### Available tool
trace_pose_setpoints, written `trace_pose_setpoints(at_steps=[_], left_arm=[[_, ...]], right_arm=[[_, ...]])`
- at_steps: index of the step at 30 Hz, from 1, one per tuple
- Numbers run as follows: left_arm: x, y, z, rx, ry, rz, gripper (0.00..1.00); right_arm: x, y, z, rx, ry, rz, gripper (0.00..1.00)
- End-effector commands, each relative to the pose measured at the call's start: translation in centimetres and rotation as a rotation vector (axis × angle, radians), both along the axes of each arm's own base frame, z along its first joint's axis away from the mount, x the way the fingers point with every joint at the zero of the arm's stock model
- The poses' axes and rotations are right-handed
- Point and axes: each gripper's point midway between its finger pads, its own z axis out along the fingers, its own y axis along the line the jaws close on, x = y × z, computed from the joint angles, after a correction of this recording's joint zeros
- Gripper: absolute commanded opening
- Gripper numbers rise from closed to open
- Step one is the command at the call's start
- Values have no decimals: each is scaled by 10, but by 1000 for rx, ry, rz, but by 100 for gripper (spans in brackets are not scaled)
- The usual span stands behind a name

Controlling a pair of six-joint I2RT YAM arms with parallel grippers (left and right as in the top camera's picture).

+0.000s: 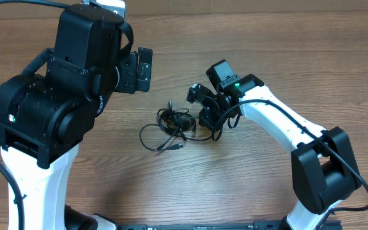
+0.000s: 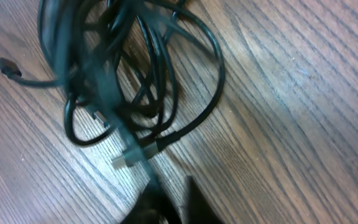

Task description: Untangle cables

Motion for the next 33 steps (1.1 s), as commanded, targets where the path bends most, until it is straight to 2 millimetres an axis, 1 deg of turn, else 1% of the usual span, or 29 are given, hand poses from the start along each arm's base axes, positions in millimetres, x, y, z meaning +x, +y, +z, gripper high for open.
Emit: trace_pose_setpoints(at_steps=[1, 3, 4, 5, 6, 8, 9, 10, 11, 12, 13, 14, 15, 16, 17, 18, 19, 20, 23, 25, 27, 29, 30, 31, 32, 33], left_arm=[[-1, 8, 3, 9, -9, 25, 100], [-1, 8, 3, 24, -8, 13, 100], [-1, 8, 3, 29, -8, 9, 100], [-1, 8, 3, 28, -8, 10, 100], [-1, 8, 3, 28, -9, 10, 100], [-1, 8, 3, 28, -8, 10, 100], [-1, 8, 3, 28, -9, 10, 100], [-1, 8, 3, 28, -8, 10, 100], [-1, 8, 3, 28, -8, 10, 100], [-1, 8, 3, 28, -8, 10, 100], [-1, 8, 3, 28, -8, 10, 100], [-1, 8, 3, 28, -8, 10, 100], [-1, 8, 3, 29, -7, 10, 100], [-2, 8, 2, 29, -6, 10, 100], [-2, 8, 2, 30, -4, 10, 100], [-3, 9, 1, 34, 3, 10, 100], [-4, 9, 0, 38, 7, 8, 100], [-4, 10, 0, 45, 9, 3, 100], [-4, 9, -1, 53, 12, -7, 100], [-4, 5, -1, 43, 16, -25, 100], [-6, -5, -3, 46, 29, -104, 100], [-11, -29, -7, 60, 50, -305, 100], [-17, -44, -9, 59, 56, -430, 100], [-26, -60, -9, 59, 55, -575, 100], [-41, -80, -9, 62, 44, -776, 100], [-57, -95, -9, 73, 22, -956, 100]], right_arm=[[5, 1, 5, 9, -2, -51, 4], [9, 3, 17, 23, -9, -87, 4], [14, 6, 45, 50, -33, -123, 4], [18, 8, 65, 71, -56, -142, 4], [22, 11, 90, 102, -86, -170, 4], [30, 15, 145, 178, -158, -226, 4], [34, 17, 186, 241, -216, -260, 4], [35, 17, 217, 292, -261, -283, 4], [36, 18, 257, 360, -322, -307, 4], [35, 18, 288, 416, -375, -319, 4], [32, 16, 330, 489, -448, -327, 4], [29, 14, 358, 535, -507, -323, 4], [27, 8, 390, 578, -587, -331, 4], [25, 2, 418, 609, -661, -346, 4], [24, -2, 431, 624, -698, -355, 4], [22, -9, 455, 648, -764, -375, 4], [22, -12, 460, 649, -784, -386, 4], [23, -14, 461, 644, -791, -395, 4], [27, -19, 458, 616, -799, -425, 4], [27, -20, 459, 616, -804, -429, 4], [26, -21, 462, 622, -813, -428, 4], [24, -22, 464, 624, -820, -425, 4], [23, -22, 464, 623, -821, -424, 4], [22, -23, 464, 620, -821, -423, 4], [21, -24, 464, 616, -823, -425, 4], [20, -27, 465, 611, -828, -433, 4]])
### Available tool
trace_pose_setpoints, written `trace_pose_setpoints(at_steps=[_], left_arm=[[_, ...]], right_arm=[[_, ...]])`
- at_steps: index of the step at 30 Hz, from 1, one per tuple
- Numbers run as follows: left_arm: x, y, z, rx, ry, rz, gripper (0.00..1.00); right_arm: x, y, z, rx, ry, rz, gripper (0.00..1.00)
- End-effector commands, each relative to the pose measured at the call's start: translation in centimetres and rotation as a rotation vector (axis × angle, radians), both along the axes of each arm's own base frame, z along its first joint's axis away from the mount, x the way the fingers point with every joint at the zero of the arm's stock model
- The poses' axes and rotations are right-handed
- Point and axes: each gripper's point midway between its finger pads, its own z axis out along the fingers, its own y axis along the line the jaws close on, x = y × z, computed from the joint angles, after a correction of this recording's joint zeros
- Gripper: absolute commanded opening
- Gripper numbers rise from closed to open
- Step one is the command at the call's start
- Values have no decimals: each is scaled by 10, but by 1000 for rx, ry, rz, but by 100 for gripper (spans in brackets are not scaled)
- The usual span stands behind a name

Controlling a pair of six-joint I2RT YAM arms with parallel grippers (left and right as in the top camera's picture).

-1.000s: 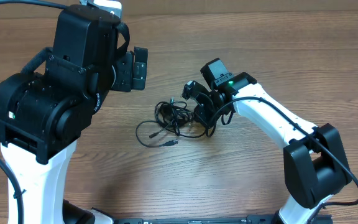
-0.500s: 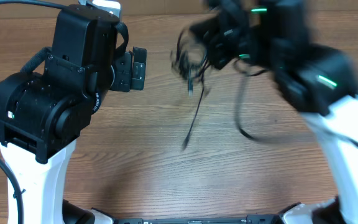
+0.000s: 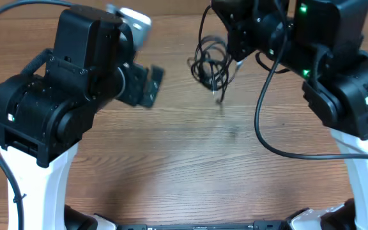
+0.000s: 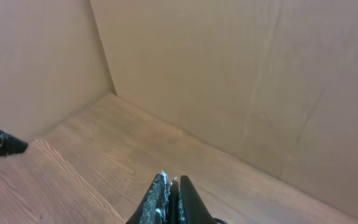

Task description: Untangle cables

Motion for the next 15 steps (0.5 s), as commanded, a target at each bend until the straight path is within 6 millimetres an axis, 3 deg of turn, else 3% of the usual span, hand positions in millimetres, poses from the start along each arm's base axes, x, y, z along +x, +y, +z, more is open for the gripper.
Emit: trace_pose_setpoints(at_steps=[1, 2, 4, 11, 15], left_arm=[[-53, -68, 3, -9, -41, -719, 100], [-62, -76, 4, -8, -70, -838, 100], [-62, -79, 1, 6, -81, -887, 100], [-18, -79, -43, 65, 85, -750, 100], [-4, -84, -63, 80, 139, -755, 100]], right_arm=[[-14, -16, 25, 24, -64, -38, 4], [-15, -19, 26, 21, -68, -53, 4], [-18, -26, 30, 19, -78, -80, 4], [-39, -52, 54, 43, -145, -127, 4], [-53, -73, 69, 61, -183, -163, 4]])
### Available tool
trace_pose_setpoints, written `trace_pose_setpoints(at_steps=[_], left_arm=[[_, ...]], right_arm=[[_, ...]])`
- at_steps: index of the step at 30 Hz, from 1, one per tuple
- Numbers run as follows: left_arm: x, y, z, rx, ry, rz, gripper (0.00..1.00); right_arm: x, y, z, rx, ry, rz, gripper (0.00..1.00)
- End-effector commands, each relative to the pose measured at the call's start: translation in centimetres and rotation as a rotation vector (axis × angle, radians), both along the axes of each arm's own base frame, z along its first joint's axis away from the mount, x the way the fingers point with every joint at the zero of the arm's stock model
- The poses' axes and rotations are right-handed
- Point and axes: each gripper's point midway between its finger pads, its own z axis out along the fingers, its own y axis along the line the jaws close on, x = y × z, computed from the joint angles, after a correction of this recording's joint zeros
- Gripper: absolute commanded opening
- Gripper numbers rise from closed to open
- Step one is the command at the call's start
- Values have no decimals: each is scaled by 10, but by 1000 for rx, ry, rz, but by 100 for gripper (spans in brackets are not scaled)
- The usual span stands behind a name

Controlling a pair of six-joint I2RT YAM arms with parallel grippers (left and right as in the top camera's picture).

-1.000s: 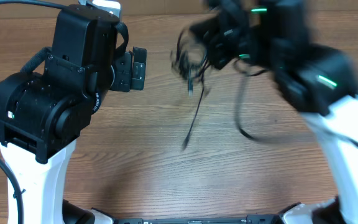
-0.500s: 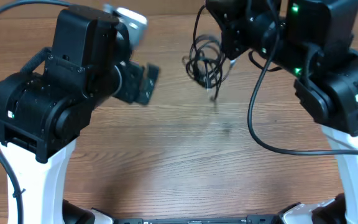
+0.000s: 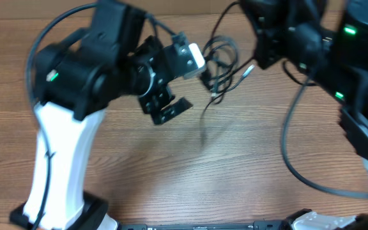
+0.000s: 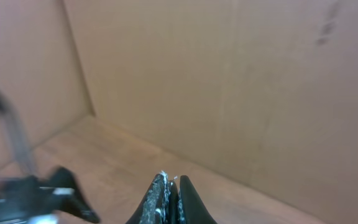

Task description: Untangle cables

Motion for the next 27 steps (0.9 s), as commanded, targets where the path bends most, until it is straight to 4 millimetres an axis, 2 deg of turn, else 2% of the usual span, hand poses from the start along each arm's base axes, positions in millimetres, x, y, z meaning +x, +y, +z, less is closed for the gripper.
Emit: trace_pose_setpoints(at_steps=[1, 4, 8, 15, 17, 24, 27], left_arm=[[13, -6, -19, 34, 33, -35, 100], [15, -17, -21, 6, 27, -91, 100], [22, -31, -9, -68, -26, -144, 100], [14, -69, 31, -320, -91, -314, 96], [12, -75, 41, -380, -82, -333, 99], [22, -76, 46, -412, -66, -276, 100], [26, -72, 42, -406, -51, -259, 96]], right_arm=[[-25, -29, 31, 34, -89, -54, 4], [-34, -36, 35, 35, -100, -63, 4], [-41, -39, 34, 19, -102, -60, 4], [-42, -39, 30, 12, -87, -61, 4], [-42, -39, 30, 9, -89, -60, 4], [-42, -39, 30, 4, -90, -60, 4], [-42, -39, 30, -2, -93, -59, 4]])
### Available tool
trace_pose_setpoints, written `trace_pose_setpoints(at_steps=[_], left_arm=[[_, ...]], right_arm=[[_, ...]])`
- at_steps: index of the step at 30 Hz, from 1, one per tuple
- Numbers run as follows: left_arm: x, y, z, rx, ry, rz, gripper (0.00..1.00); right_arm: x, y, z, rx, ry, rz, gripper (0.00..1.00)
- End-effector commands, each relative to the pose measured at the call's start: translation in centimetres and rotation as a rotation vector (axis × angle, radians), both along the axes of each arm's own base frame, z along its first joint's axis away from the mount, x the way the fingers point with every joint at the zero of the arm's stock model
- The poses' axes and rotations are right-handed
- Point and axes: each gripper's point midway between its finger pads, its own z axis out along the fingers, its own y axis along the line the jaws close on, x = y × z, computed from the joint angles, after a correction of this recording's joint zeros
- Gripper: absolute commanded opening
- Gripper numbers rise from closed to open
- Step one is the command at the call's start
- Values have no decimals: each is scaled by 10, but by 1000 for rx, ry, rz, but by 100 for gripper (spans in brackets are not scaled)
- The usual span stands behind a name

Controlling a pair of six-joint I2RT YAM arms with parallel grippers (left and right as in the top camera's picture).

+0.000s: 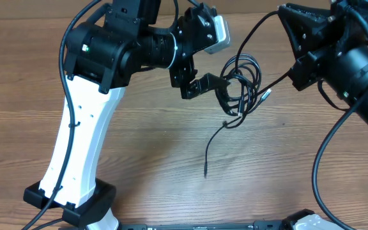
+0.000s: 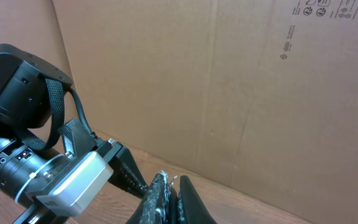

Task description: Untangle cables

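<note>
A tangle of thin black cables [image 1: 238,86] hangs in the air above the wooden table [image 1: 139,166]. One loose end [image 1: 207,167] dangles low from it. Strands run right from the tangle to my right gripper [image 1: 294,75], which is raised at the upper right. In the right wrist view that gripper [image 2: 169,185] is shut tight; the cable itself is hidden below the fingers. My left gripper [image 1: 213,51] is raised too, open, its lower finger [image 1: 203,83] right at the left side of the tangle. It shows in the right wrist view as a toothed finger [image 2: 126,171].
Cardboard walls [image 2: 229,81] stand behind the table. The left arm's white column and black base [image 1: 69,191] stand at the front left. The right arm's black body [image 1: 350,57] fills the upper right, with its own lead looping down the right side.
The left arm has swung further right and up, so its open gripper now sits against the tangle. The right gripper has moved right, and the tangle with it, one end hanging lower.
The tangle first lay on the table with my right gripper down at it. Then the right gripper was shut and raised with the tangle hanging from it. The left arm was then turned toward the bundle, and now its open gripper is beside it.
</note>
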Motion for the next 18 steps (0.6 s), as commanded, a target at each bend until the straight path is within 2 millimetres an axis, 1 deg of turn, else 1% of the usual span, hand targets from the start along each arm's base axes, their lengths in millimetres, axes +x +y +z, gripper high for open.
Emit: trace_pose_setpoints(at_steps=[1, 3, 4, 6, 7, 9, 13, 18], left_arm=[[2, 4, -1, -20, 42, 6, 95], [5, 3, -8, -12, 62, 9, 84], [7, 3, -12, -5, 76, 9, 83], [12, 0, -22, 7, 104, 9, 85], [16, -3, -30, 10, 129, 2, 86], [18, -8, -37, 1, 153, -23, 86], [23, -17, -43, -29, 183, -58, 86], [27, -24, -45, -64, 192, -95, 84]], right_arm=[[-5, -5, 10, 2, -36, -9, 4], [-7, -5, 11, 4, -40, -9, 4], [-7, -6, 12, 4, -41, -9, 4], [-9, -7, 13, 6, -45, -9, 4], [-12, -8, 15, 8, -50, -9, 4], [-14, -9, 16, 5, -59, -9, 4], [-16, -13, 18, 5, -66, -24, 4], [-18, -15, 19, 3, -70, -34, 4]])
